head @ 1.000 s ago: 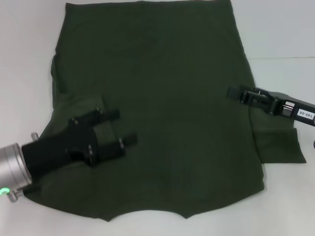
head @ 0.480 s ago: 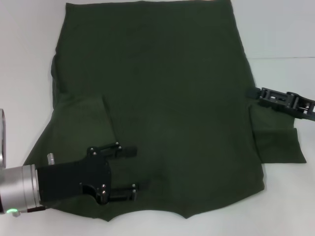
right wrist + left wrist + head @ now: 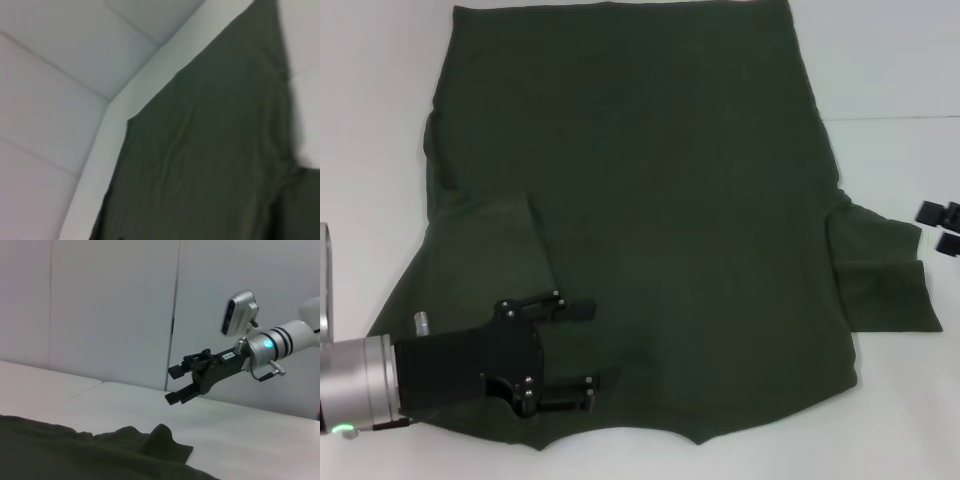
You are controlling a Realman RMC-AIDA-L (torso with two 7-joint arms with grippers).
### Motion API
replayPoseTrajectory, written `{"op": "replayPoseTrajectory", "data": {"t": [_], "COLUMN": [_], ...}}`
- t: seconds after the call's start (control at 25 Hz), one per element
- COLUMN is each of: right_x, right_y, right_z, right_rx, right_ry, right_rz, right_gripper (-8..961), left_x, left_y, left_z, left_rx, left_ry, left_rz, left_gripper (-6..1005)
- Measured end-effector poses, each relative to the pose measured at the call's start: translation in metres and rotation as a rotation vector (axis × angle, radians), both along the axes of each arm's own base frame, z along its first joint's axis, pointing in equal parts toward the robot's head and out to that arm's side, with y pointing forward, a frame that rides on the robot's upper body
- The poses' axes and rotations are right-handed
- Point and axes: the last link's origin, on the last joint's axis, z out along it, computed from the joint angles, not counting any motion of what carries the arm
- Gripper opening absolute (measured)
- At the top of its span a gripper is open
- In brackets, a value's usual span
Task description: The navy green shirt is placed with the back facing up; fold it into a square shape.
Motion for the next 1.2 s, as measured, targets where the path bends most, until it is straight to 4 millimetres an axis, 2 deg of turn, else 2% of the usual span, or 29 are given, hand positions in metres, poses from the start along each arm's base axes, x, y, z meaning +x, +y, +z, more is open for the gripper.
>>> {"op": "replayPoseTrajectory", "data": {"t": [0.12, 0.24, 0.6, 1.2], "right_x": [0.013, 0.018, 0.019, 0.012], "right_y": [-0.002, -0.002, 0.007, 0.026], "right_z": [0.006, 0.007, 0.006, -0.025], "right_rx": [0.003, -0.007, -0.049, -0.089], "right_ry": [-0.032, -0.048, -0.079, -0.139], "right_rz": [-0.065, -0.089, -0.137, -0.124], "right_gripper": [911, 911, 911, 911], "left_x": [0.001, 0.001, 0.0, -0.003], "left_y": [0.001, 0.001, 0.002, 0.004], "left_z": [-0.001, -0.001, -0.001, -0.002], "left_rx": [-0.002, -0.006, 0.002, 0.014], "left_ry": [0.004, 0.007, 0.012, 0.019], "left_rz": [-0.004, -0.006, 0.001, 0.022], "left_gripper": [828, 827, 828, 827]}}
